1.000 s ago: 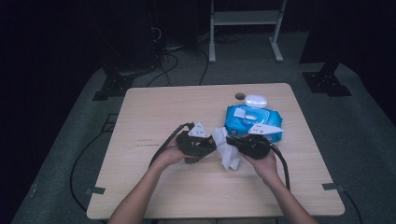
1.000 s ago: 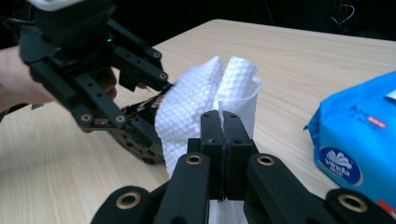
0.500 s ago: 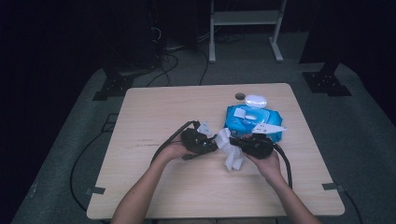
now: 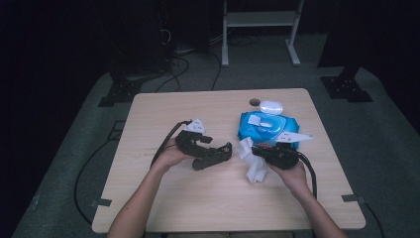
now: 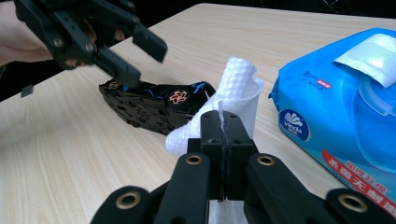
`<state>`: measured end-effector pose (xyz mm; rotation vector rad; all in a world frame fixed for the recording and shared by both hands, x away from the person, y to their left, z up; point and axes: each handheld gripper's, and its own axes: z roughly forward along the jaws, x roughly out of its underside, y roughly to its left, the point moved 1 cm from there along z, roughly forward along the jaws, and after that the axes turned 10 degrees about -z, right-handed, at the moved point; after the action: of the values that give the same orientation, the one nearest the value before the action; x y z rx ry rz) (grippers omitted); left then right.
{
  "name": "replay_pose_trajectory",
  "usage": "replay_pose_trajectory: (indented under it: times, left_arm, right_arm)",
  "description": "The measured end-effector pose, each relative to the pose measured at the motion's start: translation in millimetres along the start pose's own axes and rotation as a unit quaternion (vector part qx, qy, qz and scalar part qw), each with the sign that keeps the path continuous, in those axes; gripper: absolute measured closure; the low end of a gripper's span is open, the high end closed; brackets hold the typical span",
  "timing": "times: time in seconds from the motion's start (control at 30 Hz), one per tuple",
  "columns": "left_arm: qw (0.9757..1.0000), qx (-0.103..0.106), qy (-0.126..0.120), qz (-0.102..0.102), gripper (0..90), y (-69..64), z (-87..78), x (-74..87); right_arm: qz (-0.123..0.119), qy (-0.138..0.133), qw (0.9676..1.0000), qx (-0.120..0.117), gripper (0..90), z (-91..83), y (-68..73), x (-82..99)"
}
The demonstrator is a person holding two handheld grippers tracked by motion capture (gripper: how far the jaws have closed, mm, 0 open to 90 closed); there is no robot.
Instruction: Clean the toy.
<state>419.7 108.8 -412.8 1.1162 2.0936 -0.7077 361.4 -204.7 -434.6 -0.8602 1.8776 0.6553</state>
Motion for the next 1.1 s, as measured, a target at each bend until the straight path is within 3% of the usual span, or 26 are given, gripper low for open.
replay_pose_trajectory:
  times: [0.13, 0.17, 0.23, 0.4, 0.9, 1.1]
  left_arm:
    - [0.9998, -0.011, 0.010, -0.011, 45.8, 5.0, 1.3, 4.3]
    - [0.9996, -0.017, 0.021, -0.003, 45.6, 5.2, 3.2, 5.7]
    - [0.9997, -0.013, 0.017, -0.011, 44.4, 5.0, 5.7, 7.4]
    - [0.9997, -0.021, 0.015, 0.004, 44.1, 1.4, 5.9, 7.7]
    - [0.9990, -0.024, -0.007, 0.036, 41.7, -29.9, 10.4, 21.5]
    - [0.9975, -0.035, 0.028, 0.055, 40.5, -39.7, 26.6, 31.3]
  right_arm:
    - [-0.003, 0.002, 1.0000, -0.001, 88.5, -1.7, -1.3, -0.6]
    - [-0.004, 0.002, 1.0000, -0.001, 88.5, -2.0, -1.5, -0.7]
    - [-0.004, 0.005, 1.0000, 0.000, 88.5, -2.9, -1.7, -0.5]
    - [-0.008, 0.008, 0.9999, 0.002, 88.5, -6.1, -3.6, 1.4]
    - [-0.012, 0.032, 0.9990, 0.028, 88.2, -22.9, -14.2, 13.2]
    - [-0.009, 0.040, 0.9985, 0.036, 88.2, -26.1, -20.3, 22.3]
